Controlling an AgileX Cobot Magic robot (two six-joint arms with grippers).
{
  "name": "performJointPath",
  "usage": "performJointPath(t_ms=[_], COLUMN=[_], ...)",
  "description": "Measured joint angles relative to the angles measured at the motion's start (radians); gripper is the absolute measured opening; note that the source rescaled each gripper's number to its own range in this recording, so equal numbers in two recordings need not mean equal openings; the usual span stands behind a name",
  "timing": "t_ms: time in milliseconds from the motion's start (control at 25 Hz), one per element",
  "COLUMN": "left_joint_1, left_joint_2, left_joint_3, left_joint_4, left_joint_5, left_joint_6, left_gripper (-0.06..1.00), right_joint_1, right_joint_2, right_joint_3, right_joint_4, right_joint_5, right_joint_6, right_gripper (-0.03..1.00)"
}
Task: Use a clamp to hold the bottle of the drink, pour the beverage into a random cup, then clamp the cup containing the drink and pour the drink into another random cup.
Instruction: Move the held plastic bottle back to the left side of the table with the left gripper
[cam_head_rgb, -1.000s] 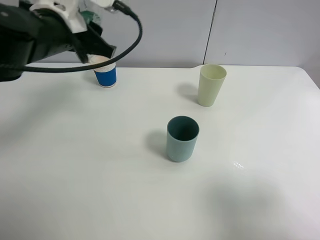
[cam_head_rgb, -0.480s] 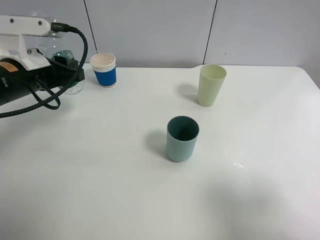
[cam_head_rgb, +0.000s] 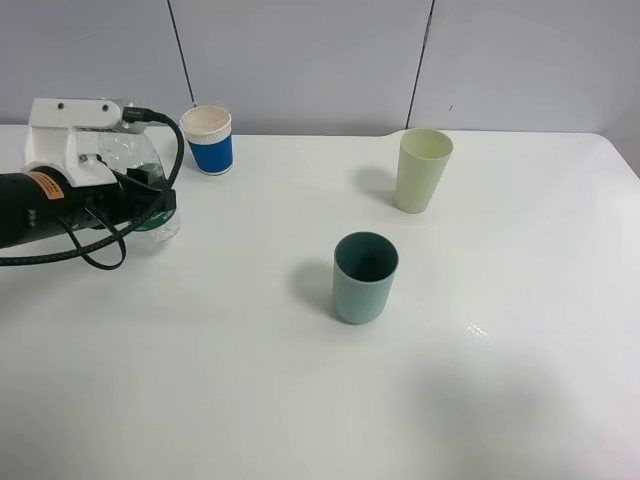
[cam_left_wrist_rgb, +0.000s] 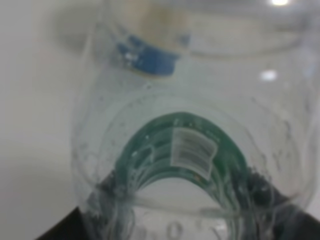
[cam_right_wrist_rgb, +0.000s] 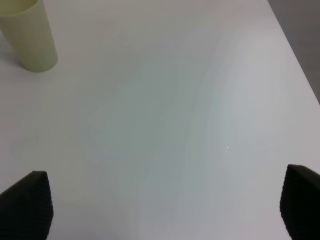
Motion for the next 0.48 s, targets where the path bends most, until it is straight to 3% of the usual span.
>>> performJointPath(t_ms=[480], left_joint_1=[0.000], left_joint_2=[0.202], left_joint_3=[0.001], left_joint_4=[0.035], left_joint_5=[-0.274], left_joint_6=[0.016], left_gripper=[0.05], right_joint_1=[0.000], right_joint_2=[0.000], right_joint_3=[0.000], right_joint_4=[0.000], right_joint_5=[0.000], right_joint_6=[0.000], right_gripper=[0.75])
